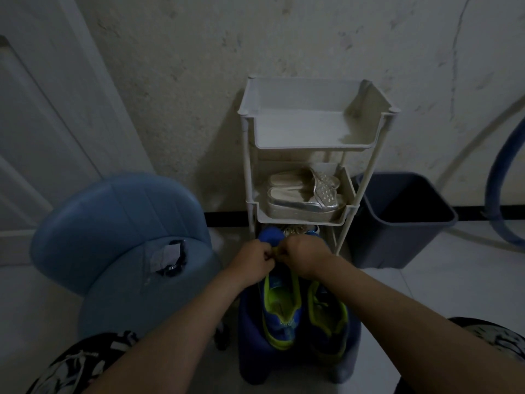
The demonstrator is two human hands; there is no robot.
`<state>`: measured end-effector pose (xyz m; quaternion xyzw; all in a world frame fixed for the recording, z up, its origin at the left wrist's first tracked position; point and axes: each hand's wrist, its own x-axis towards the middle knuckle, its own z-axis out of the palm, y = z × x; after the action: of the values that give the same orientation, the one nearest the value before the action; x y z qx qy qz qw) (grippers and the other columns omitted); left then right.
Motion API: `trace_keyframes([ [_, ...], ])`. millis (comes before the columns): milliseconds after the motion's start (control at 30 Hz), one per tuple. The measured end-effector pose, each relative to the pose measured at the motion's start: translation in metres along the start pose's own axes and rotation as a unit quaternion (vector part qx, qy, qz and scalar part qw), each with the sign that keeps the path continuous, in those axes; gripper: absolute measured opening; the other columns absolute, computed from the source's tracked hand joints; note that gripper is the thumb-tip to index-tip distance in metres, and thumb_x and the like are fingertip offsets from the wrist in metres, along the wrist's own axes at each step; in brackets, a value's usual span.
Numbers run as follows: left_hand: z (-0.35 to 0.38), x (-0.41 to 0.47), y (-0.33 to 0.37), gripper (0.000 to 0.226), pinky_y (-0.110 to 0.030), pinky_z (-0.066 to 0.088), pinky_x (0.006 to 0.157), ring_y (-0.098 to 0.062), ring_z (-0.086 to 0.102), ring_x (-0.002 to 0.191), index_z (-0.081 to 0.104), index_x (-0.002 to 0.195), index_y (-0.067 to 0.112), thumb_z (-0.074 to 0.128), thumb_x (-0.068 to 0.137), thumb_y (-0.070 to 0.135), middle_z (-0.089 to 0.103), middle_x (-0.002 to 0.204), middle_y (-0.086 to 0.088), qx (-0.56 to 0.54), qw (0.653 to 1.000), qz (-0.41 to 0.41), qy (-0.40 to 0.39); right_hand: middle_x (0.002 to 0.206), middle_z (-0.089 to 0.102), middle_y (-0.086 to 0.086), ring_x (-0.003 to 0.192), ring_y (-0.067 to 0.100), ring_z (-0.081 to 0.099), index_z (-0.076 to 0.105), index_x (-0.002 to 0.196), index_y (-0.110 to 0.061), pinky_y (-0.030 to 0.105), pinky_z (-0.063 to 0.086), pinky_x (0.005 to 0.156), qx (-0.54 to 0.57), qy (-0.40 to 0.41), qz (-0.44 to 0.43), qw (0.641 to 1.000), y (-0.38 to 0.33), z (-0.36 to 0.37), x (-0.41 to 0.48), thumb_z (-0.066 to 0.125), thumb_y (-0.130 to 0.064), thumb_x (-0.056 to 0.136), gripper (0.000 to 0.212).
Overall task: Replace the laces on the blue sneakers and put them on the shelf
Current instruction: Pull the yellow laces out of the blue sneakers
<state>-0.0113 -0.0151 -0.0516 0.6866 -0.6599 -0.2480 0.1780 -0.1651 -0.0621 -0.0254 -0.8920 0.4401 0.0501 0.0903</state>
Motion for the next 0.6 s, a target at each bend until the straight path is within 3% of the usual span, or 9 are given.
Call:
trace_keyframes([
  [133,0.002,0.002,-0.004,0.008,-0.025,0.037,0.060,-0.018,0.057,0.073,0.062,0.078,0.014,0.062,0.086,0.016,0.061,0.078,-0.004,-0.021,1.000,-0.016,-0.013,0.107,0.064,0.003,0.092,0.024,0.064,0.067,0.099,-0.020,0.031,0.048,0.069,0.145,0.147,0.121,0.971,0.003,-0.007,0.002,0.051,-0.033,0.096,0.020],
  [233,0.007,0.002,-0.003,0.014,-0.024,0.034,0.064,-0.021,0.056,0.080,0.053,0.078,0.019,0.058,0.089,0.014,0.056,0.085,-0.005,-0.010,1.000,0.005,0.010,0.108,0.058,0.005,0.096,0.025,0.059,0.069,0.098,-0.016,0.035,0.050,0.072,0.173,0.251,0.161,0.939,0.010,-0.013,0.003,0.051,-0.030,0.096,0.023],
  [300,0.007,0.002,-0.002,0.014,-0.025,0.031,0.065,-0.024,0.055,0.083,0.051,0.078,0.017,0.058,0.089,0.012,0.051,0.087,-0.005,0.008,1.000,0.017,0.015,0.108,0.058,0.006,0.096,0.025,0.059,0.069,0.098,-0.016,0.037,0.051,0.077,0.199,0.236,0.141,0.941,0.012,-0.010,0.005,0.052,-0.028,0.097,0.021],
  [400,0.008,0.003,-0.002,0.006,-0.025,0.033,0.069,-0.028,0.056,0.089,0.057,0.082,0.007,0.058,0.087,0.009,0.053,0.091,-0.010,0.015,0.999,0.038,0.018,0.103,0.064,0.003,0.089,0.020,0.063,0.064,0.104,-0.020,0.031,0.050,0.078,0.342,0.161,0.103,0.920,0.004,-0.009,0.004,0.055,-0.022,0.096,0.012],
  [467,0.009,0.004,-0.003,0.007,-0.027,0.037,0.074,-0.029,0.058,0.093,0.062,0.089,0.002,0.059,0.086,0.008,0.058,0.097,-0.015,0.010,0.999,0.042,0.018,0.101,0.066,-0.002,0.088,0.014,0.063,0.058,0.118,-0.022,0.028,0.049,0.080,0.408,0.094,0.080,0.905,-0.004,-0.011,0.001,0.059,-0.023,0.095,0.023],
  [533,0.008,0.004,-0.003,0.005,-0.031,0.043,0.075,-0.028,0.059,0.091,0.063,0.087,0.004,0.059,0.086,0.006,0.061,0.095,-0.014,-0.023,0.999,0.023,0.021,0.109,0.068,0.002,0.100,0.015,0.063,0.051,0.135,-0.019,0.023,0.044,0.085,0.372,0.036,0.070,0.925,-0.007,-0.009,0.001,0.064,-0.028,0.093,0.045],
  [600,0.007,0.003,-0.004,0.017,-0.029,0.038,0.065,-0.023,0.056,0.079,0.056,0.072,0.013,0.059,0.087,0.004,0.057,0.078,-0.005,-0.056,0.998,-0.004,0.026,0.112,0.070,0.005,0.107,0.018,0.063,0.059,0.129,-0.016,0.025,0.046,0.088,0.311,0.018,0.062,0.948,-0.006,-0.002,0.003,0.068,-0.031,0.090,0.042],
])
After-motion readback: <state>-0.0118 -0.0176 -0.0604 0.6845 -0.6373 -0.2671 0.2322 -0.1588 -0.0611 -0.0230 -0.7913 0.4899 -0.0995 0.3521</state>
